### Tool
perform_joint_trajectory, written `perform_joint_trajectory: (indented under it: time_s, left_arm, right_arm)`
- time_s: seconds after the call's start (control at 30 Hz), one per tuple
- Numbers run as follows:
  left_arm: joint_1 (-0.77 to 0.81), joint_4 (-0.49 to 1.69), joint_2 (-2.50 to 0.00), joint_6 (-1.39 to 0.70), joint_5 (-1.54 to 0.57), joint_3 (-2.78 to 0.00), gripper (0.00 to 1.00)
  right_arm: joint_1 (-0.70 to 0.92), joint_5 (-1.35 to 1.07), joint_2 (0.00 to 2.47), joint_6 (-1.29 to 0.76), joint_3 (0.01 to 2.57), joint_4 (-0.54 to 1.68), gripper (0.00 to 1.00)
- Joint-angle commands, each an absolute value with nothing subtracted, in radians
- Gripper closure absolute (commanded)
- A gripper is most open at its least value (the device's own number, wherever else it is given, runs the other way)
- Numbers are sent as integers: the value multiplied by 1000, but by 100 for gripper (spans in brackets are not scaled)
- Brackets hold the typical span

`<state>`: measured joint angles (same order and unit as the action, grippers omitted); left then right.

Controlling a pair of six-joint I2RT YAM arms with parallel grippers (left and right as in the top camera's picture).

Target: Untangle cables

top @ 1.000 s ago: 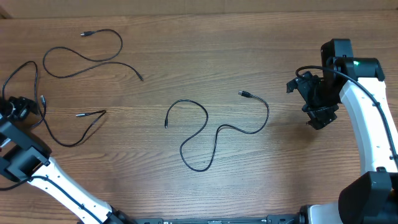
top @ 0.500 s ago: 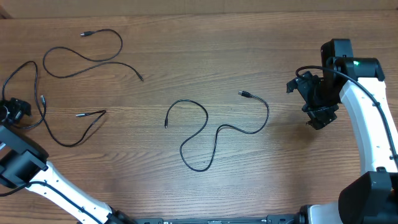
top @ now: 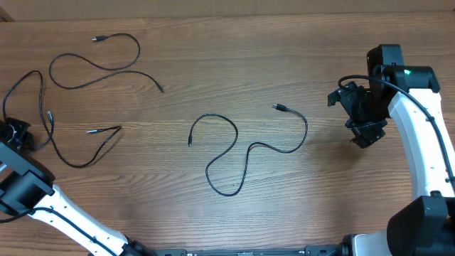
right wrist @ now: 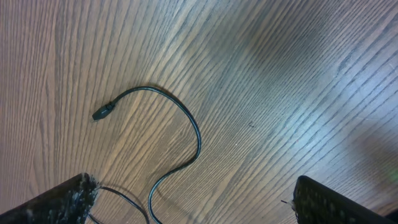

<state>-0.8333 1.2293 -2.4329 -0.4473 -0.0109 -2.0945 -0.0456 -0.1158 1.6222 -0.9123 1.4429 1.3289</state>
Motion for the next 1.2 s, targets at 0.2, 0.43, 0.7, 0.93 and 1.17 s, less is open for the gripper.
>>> perform_joint_trajectory:
  time_s: [0.2, 0.43, 0.7, 0.93, 1.17]
  left_arm:
    - [-861, 1398, -2423, -806, -361, -2092, 96]
    - [-935, 1618, -2423, -963, -539, -2093, 96]
    - [-960, 1691, -2423, -939, -436, -2092, 96]
    - [-954, 1691, -2423, -794, -575, -2092, 96]
    - [-952, 1688, -2423, -683, -596, -2092, 0]
  right_arm:
    - [-48, -113, 1613, -908, 1460, 1329, 0]
    - [-48, -113, 1613, -908, 1460, 1329, 0]
    - [-48, -113, 1613, -908, 1460, 1329, 0]
    - [-48, -114, 1613, -908, 1460, 1329, 0]
    - [-48, -113, 1613, -908, 1460, 1329, 0]
